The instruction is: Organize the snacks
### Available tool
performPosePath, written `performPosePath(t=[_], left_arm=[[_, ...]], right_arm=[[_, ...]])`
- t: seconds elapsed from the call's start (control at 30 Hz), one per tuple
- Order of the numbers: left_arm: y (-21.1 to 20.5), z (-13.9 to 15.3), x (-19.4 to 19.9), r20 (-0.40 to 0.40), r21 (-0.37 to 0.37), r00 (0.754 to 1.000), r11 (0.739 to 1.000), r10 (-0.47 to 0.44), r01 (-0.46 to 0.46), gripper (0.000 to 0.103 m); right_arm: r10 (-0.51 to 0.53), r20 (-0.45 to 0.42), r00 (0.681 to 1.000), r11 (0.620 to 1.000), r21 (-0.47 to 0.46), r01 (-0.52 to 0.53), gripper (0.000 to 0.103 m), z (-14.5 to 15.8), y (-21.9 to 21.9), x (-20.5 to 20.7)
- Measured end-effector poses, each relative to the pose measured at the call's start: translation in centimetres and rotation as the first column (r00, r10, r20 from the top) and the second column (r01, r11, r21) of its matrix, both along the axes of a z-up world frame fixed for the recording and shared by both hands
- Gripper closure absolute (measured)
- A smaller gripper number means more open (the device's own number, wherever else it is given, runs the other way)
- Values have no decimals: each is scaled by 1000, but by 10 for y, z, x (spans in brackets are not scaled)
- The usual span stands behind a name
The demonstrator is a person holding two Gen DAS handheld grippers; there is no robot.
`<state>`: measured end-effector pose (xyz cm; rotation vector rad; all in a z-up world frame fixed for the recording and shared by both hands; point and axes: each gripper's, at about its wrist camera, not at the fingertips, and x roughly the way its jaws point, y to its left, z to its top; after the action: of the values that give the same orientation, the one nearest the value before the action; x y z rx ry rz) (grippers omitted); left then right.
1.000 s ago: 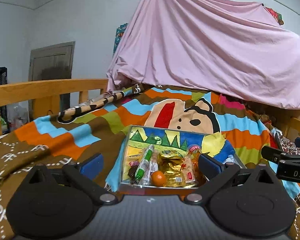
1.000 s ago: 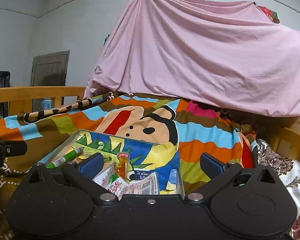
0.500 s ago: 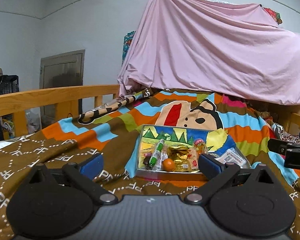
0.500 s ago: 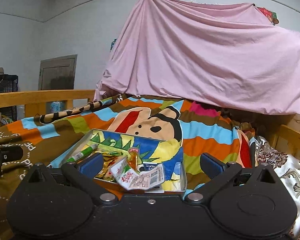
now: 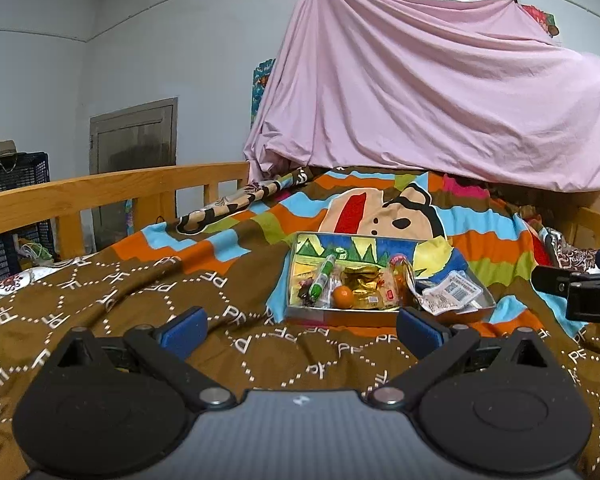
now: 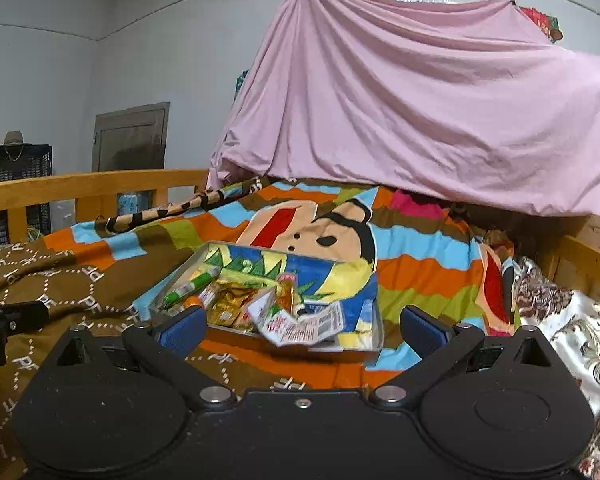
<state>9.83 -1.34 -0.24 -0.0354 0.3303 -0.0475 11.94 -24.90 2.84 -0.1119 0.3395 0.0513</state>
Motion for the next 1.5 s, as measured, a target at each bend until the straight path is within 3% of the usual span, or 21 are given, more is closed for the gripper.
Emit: performPosePath(t=[0.43, 0.87, 1.5], left_arm=[[-1, 0, -12, -47, -2, 999, 1000, -14, 14, 0], [-6, -7, -5, -127, 30, 992, 999, -15, 19, 0], [-5, -8, -5, -142, 38, 990, 999, -14, 20, 0]], right_arm=[[5, -58, 998, 1000, -4, -5, 1, -4, 2, -23], [-27, -138, 990, 999, -22, 24, 1, -12, 3, -16], [-37, -179, 983, 999, -36, 31, 1, -16, 3, -12]])
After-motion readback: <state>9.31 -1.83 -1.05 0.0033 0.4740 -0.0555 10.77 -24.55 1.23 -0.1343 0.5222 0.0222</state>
